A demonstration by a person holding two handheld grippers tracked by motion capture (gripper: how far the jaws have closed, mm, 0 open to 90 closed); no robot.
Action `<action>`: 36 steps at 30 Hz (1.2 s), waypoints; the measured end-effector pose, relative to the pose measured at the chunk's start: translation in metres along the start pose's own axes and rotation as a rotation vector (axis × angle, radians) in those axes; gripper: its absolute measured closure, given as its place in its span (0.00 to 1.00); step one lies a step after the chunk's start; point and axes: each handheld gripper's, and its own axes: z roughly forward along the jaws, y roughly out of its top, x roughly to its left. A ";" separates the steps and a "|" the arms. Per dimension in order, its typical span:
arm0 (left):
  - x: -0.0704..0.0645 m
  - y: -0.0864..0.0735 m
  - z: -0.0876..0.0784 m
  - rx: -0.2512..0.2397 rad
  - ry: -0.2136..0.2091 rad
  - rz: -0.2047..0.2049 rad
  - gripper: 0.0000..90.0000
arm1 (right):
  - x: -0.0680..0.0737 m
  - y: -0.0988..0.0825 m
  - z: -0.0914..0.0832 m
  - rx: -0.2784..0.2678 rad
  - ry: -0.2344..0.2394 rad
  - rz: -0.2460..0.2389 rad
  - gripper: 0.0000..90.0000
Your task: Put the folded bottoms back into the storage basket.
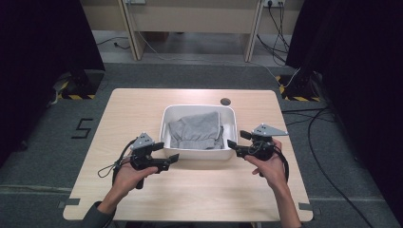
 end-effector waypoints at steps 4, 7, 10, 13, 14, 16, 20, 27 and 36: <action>-0.001 -0.004 -0.002 0.010 0.002 0.010 0.22 | 0.001 -0.005 -0.002 0.004 0.019 0.008 0.36; -0.001 -0.005 -0.005 0.010 0.007 0.016 0.22 | 0.002 -0.010 -0.004 0.003 0.016 0.014 0.36; 0.000 -0.010 -0.008 0.018 0.009 0.019 0.22 | 0.002 -0.014 -0.006 0.006 0.018 0.021 0.36; 0.001 -0.014 -0.010 0.019 0.017 0.017 0.22 | 0.002 -0.017 -0.009 0.004 0.008 0.021 0.36; 0.002 -0.014 -0.011 0.019 0.018 0.017 0.22 | 0.002 -0.018 -0.010 0.005 0.007 0.025 0.36; 0.002 -0.015 -0.012 0.015 0.019 0.016 0.22 | 0.002 -0.019 -0.012 -0.006 0.010 0.029 0.36; 0.001 -0.019 -0.012 0.019 0.021 0.023 0.22 | 0.003 -0.022 -0.018 -0.013 0.001 0.035 0.36; -0.001 -0.029 -0.012 0.042 0.039 0.050 0.22 | 0.002 -0.031 -0.020 0.005 -0.003 0.036 0.34; 0.006 -0.047 -0.023 0.041 0.056 0.032 0.21 | 0.006 -0.038 -0.023 -0.002 0.007 0.031 0.30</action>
